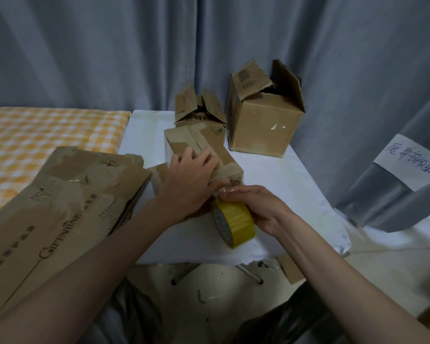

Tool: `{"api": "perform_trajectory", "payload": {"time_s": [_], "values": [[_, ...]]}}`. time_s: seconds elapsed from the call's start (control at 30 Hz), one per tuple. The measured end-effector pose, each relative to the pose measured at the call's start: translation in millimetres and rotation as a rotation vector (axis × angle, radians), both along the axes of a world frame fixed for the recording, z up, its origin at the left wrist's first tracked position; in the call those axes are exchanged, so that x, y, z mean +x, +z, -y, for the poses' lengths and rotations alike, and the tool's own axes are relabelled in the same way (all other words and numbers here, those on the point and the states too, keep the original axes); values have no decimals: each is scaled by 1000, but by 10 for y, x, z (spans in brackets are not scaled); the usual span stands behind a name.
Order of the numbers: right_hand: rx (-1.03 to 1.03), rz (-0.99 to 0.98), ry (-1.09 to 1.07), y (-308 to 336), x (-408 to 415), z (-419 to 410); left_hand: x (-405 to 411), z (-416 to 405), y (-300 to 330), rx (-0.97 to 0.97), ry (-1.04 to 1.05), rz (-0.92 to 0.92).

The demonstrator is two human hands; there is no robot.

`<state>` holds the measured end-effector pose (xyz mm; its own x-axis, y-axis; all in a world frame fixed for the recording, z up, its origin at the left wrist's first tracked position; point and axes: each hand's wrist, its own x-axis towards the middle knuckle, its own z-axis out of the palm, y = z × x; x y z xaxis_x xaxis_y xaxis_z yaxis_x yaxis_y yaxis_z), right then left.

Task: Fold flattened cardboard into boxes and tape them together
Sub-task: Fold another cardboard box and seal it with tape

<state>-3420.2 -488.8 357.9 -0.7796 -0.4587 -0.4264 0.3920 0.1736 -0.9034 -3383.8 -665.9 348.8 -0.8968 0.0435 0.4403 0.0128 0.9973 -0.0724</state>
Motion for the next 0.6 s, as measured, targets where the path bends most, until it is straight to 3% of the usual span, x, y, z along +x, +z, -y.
{"api": "perform_trajectory", "payload": {"time_s": [0.17, 0.27, 0.43, 0.6], "values": [[112, -143, 64, 151, -82, 17, -15, 12, -31, -5, 4, 8], [316, -255, 160, 160, -54, -80, -24, 22, -13, 0, 18, 17], [125, -185, -40, 119, -88, -375, -47, -2, -17, 22, -1, -3], [55, -159, -27, 68, -27, -377, -76, 12, -65, 76, -67, -24]]}}
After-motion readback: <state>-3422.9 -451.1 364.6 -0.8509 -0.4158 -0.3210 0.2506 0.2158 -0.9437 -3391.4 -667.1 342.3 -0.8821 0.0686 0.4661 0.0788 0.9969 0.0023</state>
